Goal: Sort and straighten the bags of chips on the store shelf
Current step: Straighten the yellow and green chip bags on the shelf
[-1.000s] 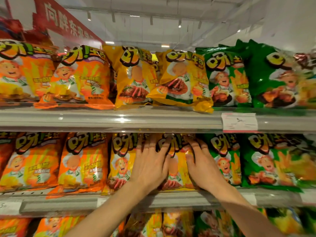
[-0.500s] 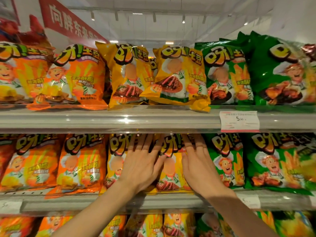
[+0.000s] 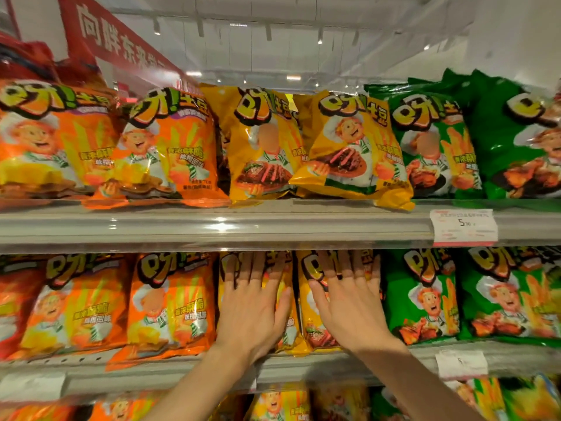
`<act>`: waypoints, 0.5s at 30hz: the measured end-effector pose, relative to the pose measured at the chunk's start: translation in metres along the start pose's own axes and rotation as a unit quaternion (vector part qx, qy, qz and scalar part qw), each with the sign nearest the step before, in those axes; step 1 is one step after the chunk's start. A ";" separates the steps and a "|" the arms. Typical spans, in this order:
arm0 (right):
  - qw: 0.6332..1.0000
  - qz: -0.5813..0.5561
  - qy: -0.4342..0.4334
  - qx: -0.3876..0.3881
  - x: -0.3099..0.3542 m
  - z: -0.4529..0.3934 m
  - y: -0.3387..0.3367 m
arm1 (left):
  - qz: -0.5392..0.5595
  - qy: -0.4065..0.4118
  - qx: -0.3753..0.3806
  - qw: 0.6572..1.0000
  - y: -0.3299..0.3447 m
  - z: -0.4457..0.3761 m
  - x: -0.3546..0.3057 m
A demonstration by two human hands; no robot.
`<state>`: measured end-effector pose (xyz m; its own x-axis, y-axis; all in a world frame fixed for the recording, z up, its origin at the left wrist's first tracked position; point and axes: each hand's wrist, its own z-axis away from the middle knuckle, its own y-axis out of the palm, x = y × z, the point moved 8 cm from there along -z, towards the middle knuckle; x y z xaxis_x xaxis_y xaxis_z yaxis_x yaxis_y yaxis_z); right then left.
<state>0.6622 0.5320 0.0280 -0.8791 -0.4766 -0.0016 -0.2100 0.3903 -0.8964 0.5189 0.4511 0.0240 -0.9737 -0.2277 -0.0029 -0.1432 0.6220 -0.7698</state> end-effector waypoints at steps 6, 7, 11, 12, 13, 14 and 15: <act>1.000 -0.002 -0.014 -0.009 0.003 0.000 -0.001 | 0.009 -0.006 0.001 1.000 0.002 0.001 0.001; 1.000 -0.017 -0.020 -0.009 0.003 0.001 -0.001 | 0.010 -0.006 -0.001 1.000 0.002 0.001 0.002; 0.988 -0.150 -0.045 -0.009 -0.009 0.003 -0.007 | 0.013 0.003 -0.032 0.999 -0.006 0.003 -0.002; 0.980 -0.190 -0.050 -0.016 -0.014 0.005 -0.011 | 0.018 0.008 -0.045 0.999 -0.010 0.003 -0.006; 0.973 -0.221 -0.053 -0.031 -0.020 0.007 -0.017 | 0.030 0.010 -0.054 0.998 -0.014 0.003 -0.011; 0.967 -0.243 -0.054 -0.050 -0.029 0.009 -0.023 | 0.050 0.012 -0.062 0.997 -0.018 0.003 -0.019; 0.962 -0.258 -0.057 -0.075 -0.041 0.011 -0.029 | 0.076 0.015 -0.071 0.994 -0.022 0.002 -0.029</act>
<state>0.7092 0.5320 0.0488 -0.5904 -0.7178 0.3691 -0.6721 0.1840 -0.7172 0.5509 0.4425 0.0395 -0.9905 -0.1025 -0.0919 -0.0157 0.7473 -0.6642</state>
